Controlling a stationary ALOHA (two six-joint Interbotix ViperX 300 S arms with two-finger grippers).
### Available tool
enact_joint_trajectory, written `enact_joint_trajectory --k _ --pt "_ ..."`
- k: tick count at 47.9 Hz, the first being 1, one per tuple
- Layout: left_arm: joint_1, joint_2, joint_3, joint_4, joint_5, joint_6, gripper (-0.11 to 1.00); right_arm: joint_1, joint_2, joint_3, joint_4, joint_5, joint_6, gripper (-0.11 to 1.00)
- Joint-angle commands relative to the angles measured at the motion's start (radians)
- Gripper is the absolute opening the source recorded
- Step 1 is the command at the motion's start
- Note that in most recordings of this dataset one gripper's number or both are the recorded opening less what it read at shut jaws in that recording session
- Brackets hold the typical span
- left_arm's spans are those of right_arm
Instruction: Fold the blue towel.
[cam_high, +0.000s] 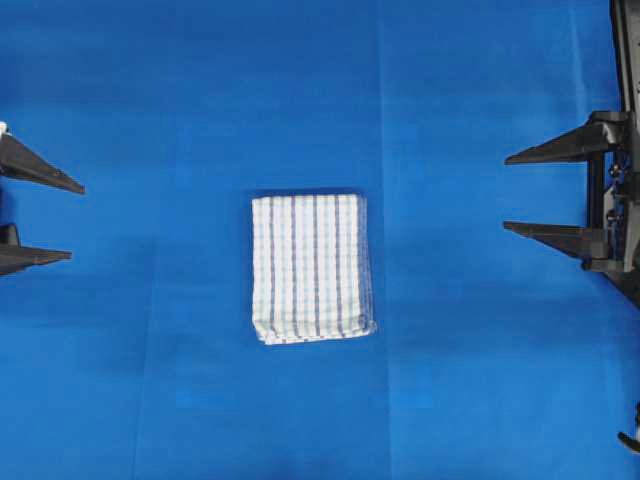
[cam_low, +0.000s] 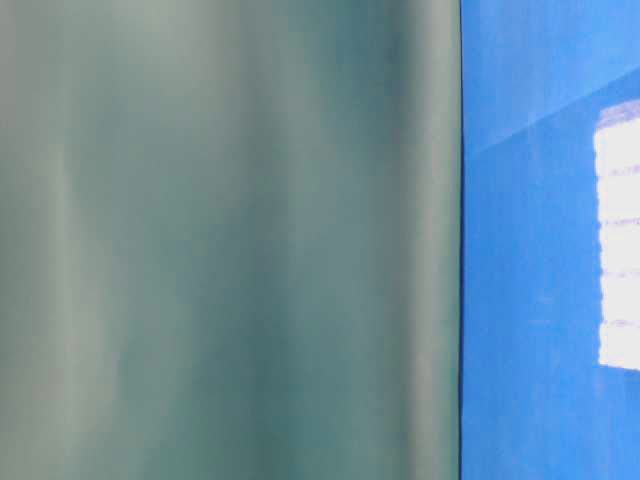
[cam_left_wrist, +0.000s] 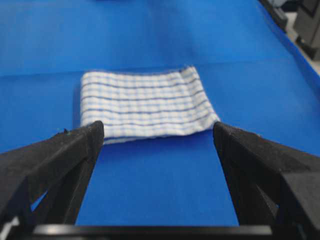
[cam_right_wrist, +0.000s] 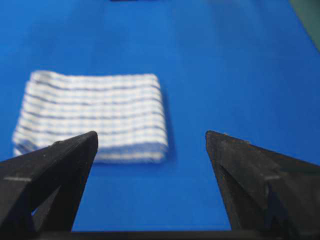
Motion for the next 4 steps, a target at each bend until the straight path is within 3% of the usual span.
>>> enact_joint_trajectory --k 1,4 --pt "-0.002 0.006 -0.006 0.003 -0.015 0.005 0.86 -0.003 0.017 0.005 0.005 -0.037 0.000 0.86" --pt "-0.002 0.014 0.000 0.003 -0.025 0.018 0.86 -0.003 0.025 0.014 0.006 -0.041 0.003 0.86"
